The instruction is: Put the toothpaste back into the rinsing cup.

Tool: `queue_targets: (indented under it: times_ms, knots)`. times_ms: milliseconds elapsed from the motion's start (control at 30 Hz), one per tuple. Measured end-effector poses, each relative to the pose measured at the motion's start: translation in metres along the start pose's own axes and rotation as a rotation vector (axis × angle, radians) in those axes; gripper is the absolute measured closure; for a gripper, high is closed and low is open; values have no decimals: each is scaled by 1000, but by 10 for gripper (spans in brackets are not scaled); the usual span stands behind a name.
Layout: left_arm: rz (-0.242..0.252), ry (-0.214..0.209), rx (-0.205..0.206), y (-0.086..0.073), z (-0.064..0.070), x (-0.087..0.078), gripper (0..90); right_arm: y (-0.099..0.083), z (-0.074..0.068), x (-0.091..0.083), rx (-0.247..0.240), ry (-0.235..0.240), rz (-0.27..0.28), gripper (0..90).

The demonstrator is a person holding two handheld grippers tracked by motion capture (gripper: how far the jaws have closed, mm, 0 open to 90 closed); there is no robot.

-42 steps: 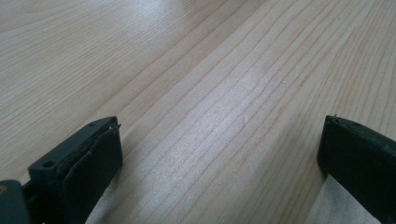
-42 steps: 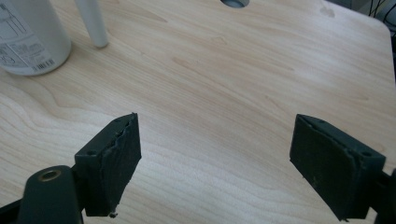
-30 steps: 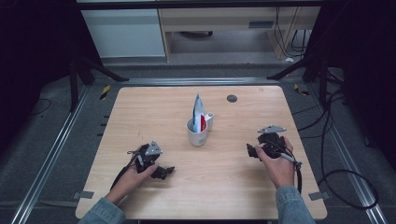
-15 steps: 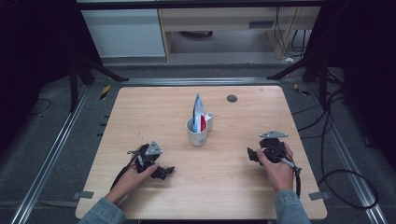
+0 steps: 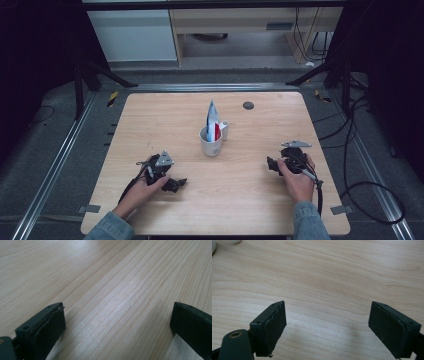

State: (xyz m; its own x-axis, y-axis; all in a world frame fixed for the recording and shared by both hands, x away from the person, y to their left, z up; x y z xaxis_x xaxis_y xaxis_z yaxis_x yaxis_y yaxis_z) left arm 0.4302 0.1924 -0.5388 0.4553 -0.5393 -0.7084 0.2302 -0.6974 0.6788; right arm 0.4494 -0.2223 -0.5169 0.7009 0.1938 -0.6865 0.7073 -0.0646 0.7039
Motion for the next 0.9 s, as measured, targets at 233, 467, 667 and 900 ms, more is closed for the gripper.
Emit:
queue_targets:
  times_ms: [233,467,667,900]
  knots:
    - [0,0,0,0,0,0,0,-1,3,6,10,-17,-6,141]
    - [0,0,0,0,0,0,0,-9,9,13,24,-37,-9,142]
    - [0,0,0,0,0,0,0,-12,14,15,25,-33,24,139]
    - [0,1,-3,0,0,0,0,-13,14,19,80,-83,29,36]
Point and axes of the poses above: each handheld gripper's, and its own axes: x roughly forward along the jaws, y roughly out of its top, z roughly to its right, the point moved 4 cm from there along x, roughly forward along the jaws, and after that the axes turned 14 degrees about x, right-handed, at the moved point
